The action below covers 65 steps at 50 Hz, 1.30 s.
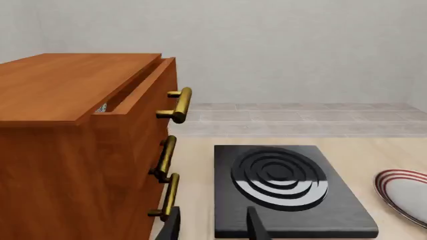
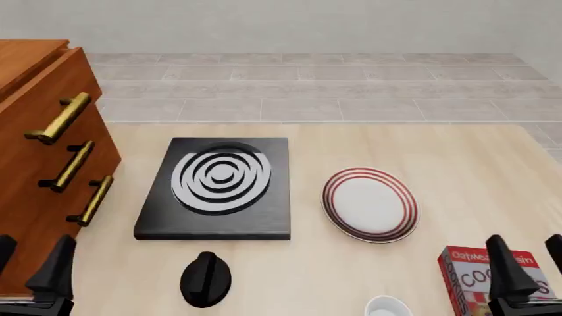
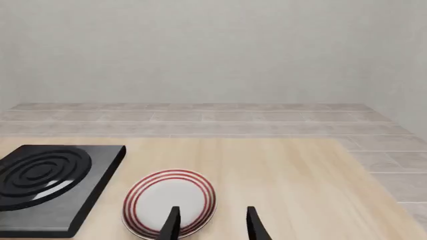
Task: Pick the akita bowl in the top layer of the wooden cabinet and place it on the plate.
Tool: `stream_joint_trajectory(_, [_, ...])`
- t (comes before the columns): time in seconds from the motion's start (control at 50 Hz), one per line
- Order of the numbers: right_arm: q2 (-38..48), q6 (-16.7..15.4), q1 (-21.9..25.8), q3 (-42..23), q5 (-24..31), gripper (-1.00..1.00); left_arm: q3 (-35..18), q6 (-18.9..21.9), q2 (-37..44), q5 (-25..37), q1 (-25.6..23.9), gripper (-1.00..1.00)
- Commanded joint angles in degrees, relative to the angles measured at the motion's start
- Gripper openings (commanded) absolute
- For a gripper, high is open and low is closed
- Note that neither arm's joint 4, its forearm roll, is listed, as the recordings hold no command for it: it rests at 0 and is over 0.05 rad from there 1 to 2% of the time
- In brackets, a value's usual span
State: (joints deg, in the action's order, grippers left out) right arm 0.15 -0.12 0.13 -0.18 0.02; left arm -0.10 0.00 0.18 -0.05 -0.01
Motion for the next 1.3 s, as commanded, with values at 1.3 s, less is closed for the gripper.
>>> stream_joint_trajectory(1.3, [0.3, -0.1, 0.6, 0.1, -0.3, 1.0, -16.9, 4.6, -0.2, 2.5, -4.8, 1.0])
